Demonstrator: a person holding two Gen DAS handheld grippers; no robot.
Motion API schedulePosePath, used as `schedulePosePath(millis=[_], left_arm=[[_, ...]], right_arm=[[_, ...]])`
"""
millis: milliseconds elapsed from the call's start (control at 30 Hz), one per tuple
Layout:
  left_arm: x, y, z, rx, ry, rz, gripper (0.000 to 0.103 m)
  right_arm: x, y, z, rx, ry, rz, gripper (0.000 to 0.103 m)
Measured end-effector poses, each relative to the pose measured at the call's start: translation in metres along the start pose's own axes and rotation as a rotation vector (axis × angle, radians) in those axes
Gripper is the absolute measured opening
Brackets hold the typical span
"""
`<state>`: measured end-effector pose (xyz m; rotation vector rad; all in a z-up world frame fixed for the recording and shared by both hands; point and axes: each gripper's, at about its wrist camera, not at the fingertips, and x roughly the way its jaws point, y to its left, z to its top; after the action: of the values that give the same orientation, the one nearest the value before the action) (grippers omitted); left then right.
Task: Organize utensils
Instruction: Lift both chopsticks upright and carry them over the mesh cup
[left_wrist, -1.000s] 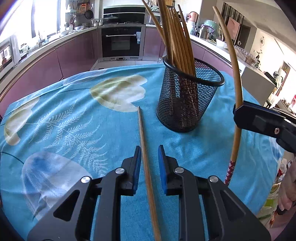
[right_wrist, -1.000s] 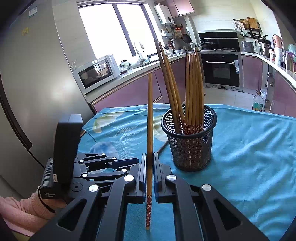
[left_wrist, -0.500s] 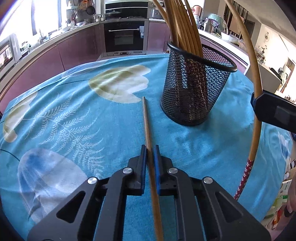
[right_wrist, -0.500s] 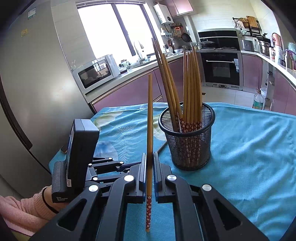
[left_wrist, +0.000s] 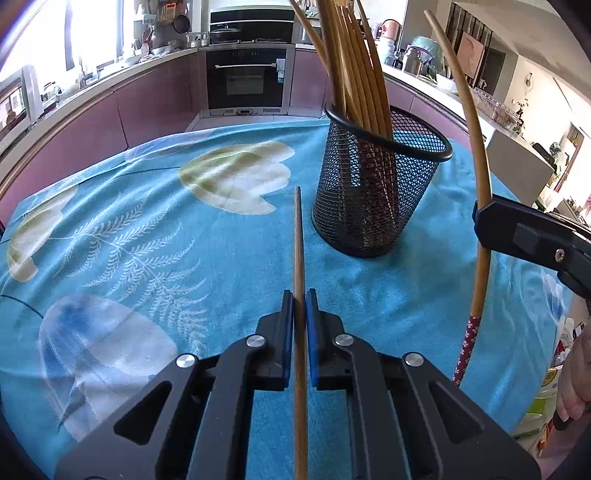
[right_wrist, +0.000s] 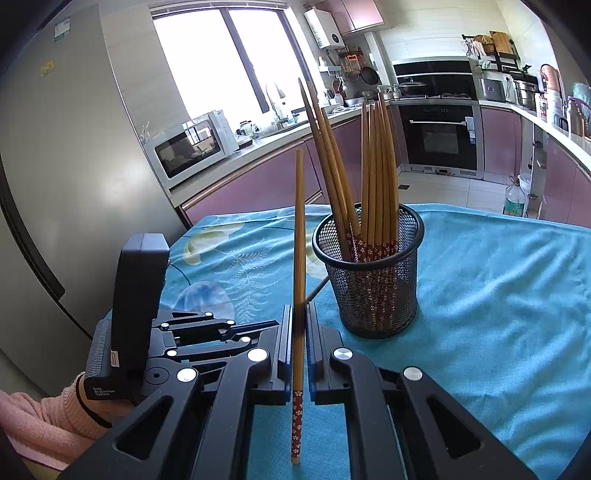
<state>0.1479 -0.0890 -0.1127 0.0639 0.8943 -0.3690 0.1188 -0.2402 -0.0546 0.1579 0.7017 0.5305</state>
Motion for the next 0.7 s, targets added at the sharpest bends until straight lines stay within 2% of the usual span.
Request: schedulePosePath(millis=[700], left_arm=[[-0.056, -0.011, 0.014, -0.004, -0.113, -0.064, 0.007]], right_arm=[[-0.007, 0.003, 0.006, -0.001, -0.032, -0.009, 0.006]])
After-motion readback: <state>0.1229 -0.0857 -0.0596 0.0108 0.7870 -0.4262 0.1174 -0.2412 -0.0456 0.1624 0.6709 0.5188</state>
